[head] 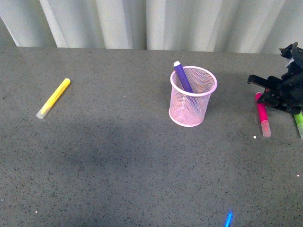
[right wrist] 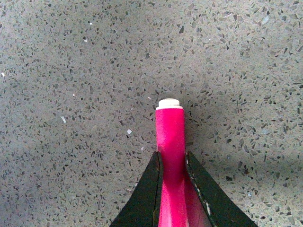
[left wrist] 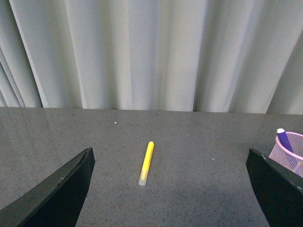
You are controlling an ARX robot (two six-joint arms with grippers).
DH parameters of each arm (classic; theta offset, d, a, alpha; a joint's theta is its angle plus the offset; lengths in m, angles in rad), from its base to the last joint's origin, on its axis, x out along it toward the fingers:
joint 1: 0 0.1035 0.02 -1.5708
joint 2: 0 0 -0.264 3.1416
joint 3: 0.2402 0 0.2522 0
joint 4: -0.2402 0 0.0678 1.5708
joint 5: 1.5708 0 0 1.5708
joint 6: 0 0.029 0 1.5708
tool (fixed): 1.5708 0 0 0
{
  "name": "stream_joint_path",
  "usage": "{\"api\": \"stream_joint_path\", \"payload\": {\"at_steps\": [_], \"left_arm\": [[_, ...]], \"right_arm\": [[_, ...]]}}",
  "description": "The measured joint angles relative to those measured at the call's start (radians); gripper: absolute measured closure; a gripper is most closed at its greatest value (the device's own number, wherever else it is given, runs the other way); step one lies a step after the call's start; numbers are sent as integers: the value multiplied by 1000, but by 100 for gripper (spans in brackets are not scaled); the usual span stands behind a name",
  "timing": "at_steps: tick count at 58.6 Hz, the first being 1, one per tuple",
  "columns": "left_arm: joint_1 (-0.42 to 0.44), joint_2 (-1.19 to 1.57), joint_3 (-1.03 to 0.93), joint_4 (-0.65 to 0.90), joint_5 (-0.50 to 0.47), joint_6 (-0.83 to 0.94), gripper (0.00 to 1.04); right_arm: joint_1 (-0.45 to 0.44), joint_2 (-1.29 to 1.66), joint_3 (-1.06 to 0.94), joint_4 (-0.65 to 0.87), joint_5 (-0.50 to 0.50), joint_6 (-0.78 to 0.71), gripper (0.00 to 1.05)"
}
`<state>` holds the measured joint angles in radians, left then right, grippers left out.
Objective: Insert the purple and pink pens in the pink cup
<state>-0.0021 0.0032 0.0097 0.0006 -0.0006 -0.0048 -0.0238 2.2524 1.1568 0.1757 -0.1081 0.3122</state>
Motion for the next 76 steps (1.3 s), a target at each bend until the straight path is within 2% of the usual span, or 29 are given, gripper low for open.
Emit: {"api": "stream_joint_path", "payload": {"at_steps": [25,52,66,76], "left_arm": [[0,0,0,0,0,0,7],[0,0,0,0,0,0,7],[0,0,0,0,0,0,7],[0,0,0,0,0,0,7]], "right_arm": [[9,-167,-78,128,-26,0,97],[113,-552,-304,500,-207,-7,97],[144,-585,-397,595,-215,-134,97],[145,-539,-439,747,-265,-195,97]]}}
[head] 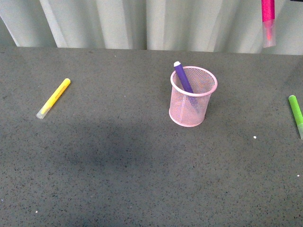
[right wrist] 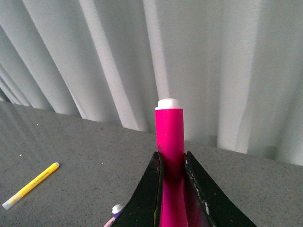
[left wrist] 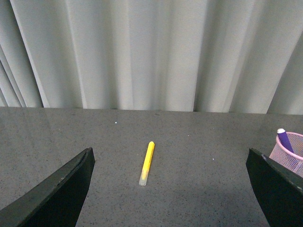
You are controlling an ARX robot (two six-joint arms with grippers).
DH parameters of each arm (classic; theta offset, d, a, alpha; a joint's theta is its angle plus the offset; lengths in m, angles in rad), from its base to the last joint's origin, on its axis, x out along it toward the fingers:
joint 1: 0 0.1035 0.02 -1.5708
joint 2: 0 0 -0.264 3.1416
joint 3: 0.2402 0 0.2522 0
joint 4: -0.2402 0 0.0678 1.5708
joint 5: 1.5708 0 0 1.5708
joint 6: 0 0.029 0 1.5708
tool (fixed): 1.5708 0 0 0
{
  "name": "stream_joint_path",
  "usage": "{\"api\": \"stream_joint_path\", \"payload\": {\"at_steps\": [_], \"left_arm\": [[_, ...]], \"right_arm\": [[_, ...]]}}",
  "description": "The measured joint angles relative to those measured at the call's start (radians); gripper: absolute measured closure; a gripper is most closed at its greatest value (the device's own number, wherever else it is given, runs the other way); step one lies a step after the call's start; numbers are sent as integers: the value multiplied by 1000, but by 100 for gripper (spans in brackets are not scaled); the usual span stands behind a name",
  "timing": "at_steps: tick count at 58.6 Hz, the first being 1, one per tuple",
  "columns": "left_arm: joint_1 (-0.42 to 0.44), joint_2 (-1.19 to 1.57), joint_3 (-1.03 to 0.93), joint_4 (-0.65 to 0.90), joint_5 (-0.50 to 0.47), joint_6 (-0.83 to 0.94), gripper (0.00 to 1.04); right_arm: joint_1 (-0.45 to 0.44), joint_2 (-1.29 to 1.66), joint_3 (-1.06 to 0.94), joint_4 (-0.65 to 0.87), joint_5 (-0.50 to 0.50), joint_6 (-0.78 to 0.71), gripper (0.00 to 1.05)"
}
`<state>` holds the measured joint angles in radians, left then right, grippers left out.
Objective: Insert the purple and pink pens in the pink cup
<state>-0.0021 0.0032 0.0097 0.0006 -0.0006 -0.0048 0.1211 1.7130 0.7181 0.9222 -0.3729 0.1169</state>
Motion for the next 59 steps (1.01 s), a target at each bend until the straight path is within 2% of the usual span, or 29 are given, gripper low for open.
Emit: {"api": "stream_joint_path", "payload": {"at_steps": [14,34,59], "left_arm": [[0,0,0,0,0,0,7],[0,0,0,0,0,0,7],[0,0,0,0,0,0,7]], "right_arm": [[5,153,-37,306,-58,71,97],[41,269,-29,412,-82,113,97],[72,366,68,430,-82,121,97]]}}
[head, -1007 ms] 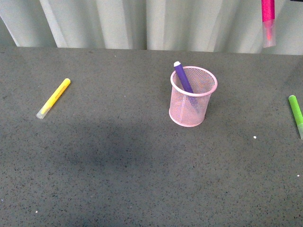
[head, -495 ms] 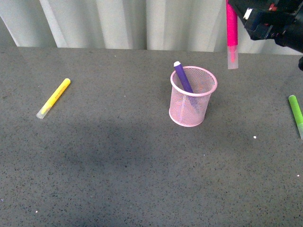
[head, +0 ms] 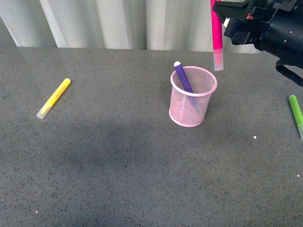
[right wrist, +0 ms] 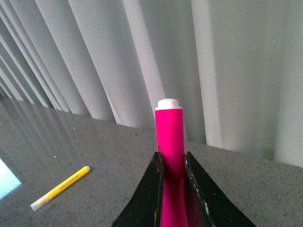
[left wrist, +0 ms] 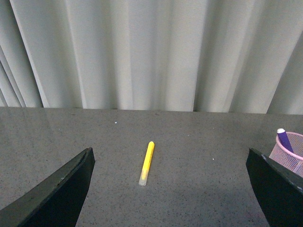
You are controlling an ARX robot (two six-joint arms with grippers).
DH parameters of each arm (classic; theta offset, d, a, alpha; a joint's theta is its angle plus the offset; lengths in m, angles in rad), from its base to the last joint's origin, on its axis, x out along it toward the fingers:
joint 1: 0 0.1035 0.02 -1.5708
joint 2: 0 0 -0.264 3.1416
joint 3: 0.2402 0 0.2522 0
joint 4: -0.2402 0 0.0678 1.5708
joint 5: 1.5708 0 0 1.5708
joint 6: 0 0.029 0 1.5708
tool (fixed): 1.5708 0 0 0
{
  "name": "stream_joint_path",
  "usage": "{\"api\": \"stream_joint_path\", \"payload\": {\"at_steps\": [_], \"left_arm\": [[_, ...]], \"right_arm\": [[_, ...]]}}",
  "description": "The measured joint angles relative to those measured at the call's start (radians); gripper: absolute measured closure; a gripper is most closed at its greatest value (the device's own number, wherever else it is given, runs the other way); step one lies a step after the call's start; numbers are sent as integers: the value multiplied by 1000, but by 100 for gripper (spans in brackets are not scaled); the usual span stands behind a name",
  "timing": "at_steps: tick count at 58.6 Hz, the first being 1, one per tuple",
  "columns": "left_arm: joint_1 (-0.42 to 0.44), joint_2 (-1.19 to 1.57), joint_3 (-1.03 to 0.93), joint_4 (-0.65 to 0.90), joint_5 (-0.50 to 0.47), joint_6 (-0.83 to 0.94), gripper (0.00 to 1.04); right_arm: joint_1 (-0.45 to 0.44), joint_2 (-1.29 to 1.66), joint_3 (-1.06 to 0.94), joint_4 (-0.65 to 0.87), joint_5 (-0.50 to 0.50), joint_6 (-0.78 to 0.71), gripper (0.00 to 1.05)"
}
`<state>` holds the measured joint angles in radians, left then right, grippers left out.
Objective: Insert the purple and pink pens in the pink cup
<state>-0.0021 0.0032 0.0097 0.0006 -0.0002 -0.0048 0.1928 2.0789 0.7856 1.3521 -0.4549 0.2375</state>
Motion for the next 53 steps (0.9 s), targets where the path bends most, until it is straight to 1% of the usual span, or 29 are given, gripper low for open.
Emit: {"api": "stream_joint_path", "payload": {"at_steps": [21,46,52,53], "left_arm": [[0,0,0,0,0,0,7],[0,0,0,0,0,0,7],[0,0,0,0,0,0,7],[0,0,0,0,0,0,7]], "right_arm": [[42,128,76,14,8,12,98],[45,153,89,37,9,21,98],[45,153,89,40,9,20,78],[45,153,89,40,9,20,77]]}}
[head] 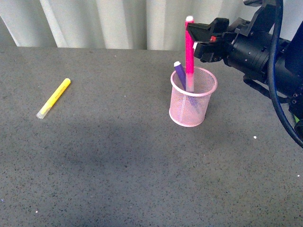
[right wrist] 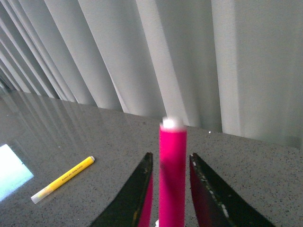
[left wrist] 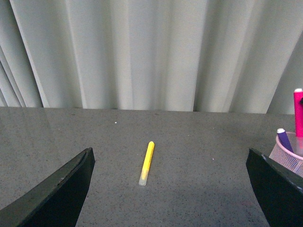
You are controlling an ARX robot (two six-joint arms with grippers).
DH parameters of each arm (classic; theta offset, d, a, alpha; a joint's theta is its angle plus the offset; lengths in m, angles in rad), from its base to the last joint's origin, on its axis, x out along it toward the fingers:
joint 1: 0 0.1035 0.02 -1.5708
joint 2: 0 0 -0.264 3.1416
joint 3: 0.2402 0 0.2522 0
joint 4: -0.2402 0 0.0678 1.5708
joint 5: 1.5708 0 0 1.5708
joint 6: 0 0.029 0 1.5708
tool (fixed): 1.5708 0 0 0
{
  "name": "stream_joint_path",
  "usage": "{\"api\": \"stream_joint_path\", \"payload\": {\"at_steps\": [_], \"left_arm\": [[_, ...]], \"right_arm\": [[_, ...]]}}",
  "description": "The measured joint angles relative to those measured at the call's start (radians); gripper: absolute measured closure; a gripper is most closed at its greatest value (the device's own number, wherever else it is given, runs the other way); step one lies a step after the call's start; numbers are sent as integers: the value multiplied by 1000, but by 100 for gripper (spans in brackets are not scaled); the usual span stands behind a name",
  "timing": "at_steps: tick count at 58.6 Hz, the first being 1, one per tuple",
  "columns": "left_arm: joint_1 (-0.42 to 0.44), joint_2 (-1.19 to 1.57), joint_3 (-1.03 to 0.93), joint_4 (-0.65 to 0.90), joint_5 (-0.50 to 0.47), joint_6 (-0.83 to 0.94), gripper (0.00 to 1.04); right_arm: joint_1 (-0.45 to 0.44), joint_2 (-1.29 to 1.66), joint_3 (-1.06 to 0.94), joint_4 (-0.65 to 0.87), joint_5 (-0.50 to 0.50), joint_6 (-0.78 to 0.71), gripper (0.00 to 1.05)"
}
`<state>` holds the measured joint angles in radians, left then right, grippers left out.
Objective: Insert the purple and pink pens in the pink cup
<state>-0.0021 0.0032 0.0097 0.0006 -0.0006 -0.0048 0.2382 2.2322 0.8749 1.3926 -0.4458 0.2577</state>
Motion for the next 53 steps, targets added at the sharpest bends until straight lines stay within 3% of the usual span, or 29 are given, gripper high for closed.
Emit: {"api": "stream_joint_path", "payload": {"at_steps": [4,24,29,35,53], "left_arm": [[0,0,0,0,0,0,7],[0,0,0,0,0,0,7],[0,0,0,0,0,0,7],[0,0,0,0,0,0,7],[0,0,0,0,0,0,7]], "right_arm": [[0,0,0,0,0,0,60],[0,0,-9,0,1,1,4],[-2,-3,-16,0,6,0,9],[-21,-48,-47,-11,41,-1,6],[-197,-445,-148,-208,207,-88,7]]}}
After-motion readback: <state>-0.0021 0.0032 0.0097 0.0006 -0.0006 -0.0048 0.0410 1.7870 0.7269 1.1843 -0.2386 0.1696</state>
